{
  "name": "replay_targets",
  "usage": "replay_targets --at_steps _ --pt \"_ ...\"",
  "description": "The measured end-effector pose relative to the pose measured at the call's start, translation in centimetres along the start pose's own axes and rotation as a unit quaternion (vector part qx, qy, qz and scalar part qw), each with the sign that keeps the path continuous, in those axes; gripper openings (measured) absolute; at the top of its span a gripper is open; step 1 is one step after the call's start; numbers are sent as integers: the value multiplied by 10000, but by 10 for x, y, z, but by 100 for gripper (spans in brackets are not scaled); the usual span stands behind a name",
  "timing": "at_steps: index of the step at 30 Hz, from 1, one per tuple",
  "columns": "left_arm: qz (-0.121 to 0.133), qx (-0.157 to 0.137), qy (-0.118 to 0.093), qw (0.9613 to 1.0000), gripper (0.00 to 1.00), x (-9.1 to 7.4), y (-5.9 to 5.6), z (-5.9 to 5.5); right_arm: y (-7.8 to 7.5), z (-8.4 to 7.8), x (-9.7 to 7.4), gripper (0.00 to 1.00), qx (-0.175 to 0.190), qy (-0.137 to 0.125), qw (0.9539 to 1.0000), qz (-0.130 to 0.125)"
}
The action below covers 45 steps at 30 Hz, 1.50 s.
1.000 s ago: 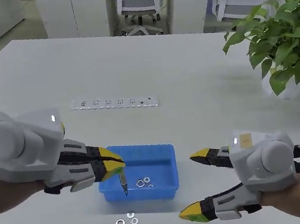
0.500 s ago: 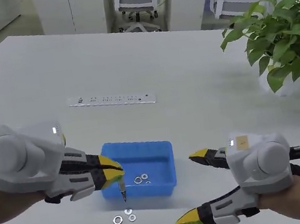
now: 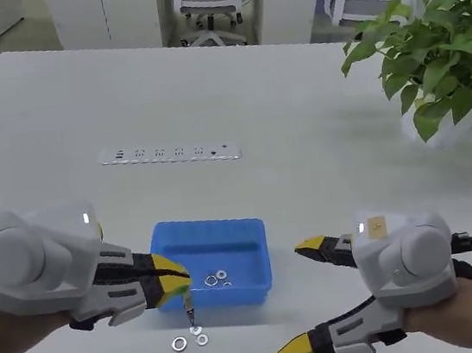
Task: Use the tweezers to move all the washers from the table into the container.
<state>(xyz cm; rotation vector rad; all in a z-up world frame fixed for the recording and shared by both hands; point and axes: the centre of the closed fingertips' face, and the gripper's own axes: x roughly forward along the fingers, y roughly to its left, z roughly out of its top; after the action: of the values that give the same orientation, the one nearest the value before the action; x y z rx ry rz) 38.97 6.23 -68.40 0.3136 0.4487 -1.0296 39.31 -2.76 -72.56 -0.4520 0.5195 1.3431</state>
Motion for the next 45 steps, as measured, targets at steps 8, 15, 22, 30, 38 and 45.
replay_targets --at_steps 8,15,22,30,38,45 --pt "-30 28 15 10000 6 5 0 -4 3 -5 0 88 38 55 10000 7" --pt "-41 25 22 10000 6 7 1 -6 3 -8 0 88 61 79 9999 8" --pt "-56 32 33 10000 6 10 1 -9 4 -9 1 88 78 100 9999 28" --pt "-49 27 -14 10000 6 10 3 -9 6 -10 2 87 67 119 9999 59" --pt "-171 46 -35 9998 6 10 -1 -8 6 -3 6 81 -83 40 9999 136" --pt "-259 82 -2 9996 5 8 -1 -10 9 7 14 72 -335 -44 9989 320"
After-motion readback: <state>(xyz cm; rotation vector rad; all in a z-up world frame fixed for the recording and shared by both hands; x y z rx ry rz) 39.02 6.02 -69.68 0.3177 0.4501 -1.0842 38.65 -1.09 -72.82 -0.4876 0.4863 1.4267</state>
